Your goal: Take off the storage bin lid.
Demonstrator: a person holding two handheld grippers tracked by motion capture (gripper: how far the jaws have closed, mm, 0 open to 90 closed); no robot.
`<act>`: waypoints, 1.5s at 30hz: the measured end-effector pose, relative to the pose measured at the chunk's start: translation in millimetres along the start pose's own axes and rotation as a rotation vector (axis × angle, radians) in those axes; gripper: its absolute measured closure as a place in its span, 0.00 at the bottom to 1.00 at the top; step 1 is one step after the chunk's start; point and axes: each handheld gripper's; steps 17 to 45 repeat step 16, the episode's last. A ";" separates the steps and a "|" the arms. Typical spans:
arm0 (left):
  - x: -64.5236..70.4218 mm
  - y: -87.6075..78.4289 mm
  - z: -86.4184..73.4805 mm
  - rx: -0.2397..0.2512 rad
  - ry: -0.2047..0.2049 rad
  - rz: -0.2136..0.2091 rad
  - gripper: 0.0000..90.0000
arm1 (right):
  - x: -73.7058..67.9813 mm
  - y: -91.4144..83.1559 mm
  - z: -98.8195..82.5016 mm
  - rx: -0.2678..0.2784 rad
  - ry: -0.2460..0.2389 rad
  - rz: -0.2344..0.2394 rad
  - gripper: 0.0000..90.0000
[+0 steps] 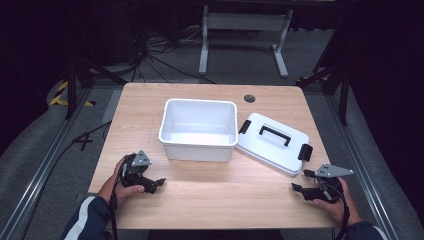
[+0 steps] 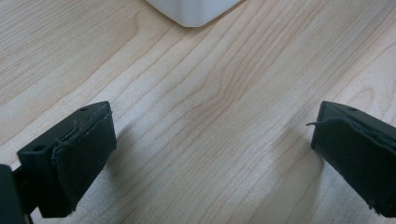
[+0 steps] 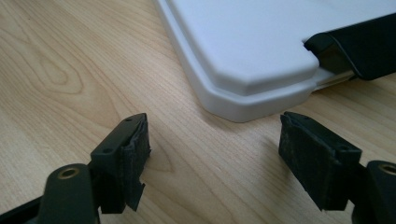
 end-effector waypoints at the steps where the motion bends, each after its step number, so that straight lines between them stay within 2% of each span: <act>1: 0.0 0.0 0.0 0.000 0.000 0.000 0.00 | 0.0 0.0 0.0 0.000 0.000 0.000 0.28; 6: -0.6 1.0 1.3 -0.003 0.008 -0.006 0.00 | -0.1 0.0 0.0 0.000 0.000 0.000 0.28; 45: -0.5 2.0 1.9 0.000 0.000 -0.010 0.00 | -0.3 -0.1 -0.1 0.001 0.000 0.000 0.28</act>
Point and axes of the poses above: each handheld gripper's, and its own axes: y roughly forward along the jaws, z roughly out of its top, x roughly to its right
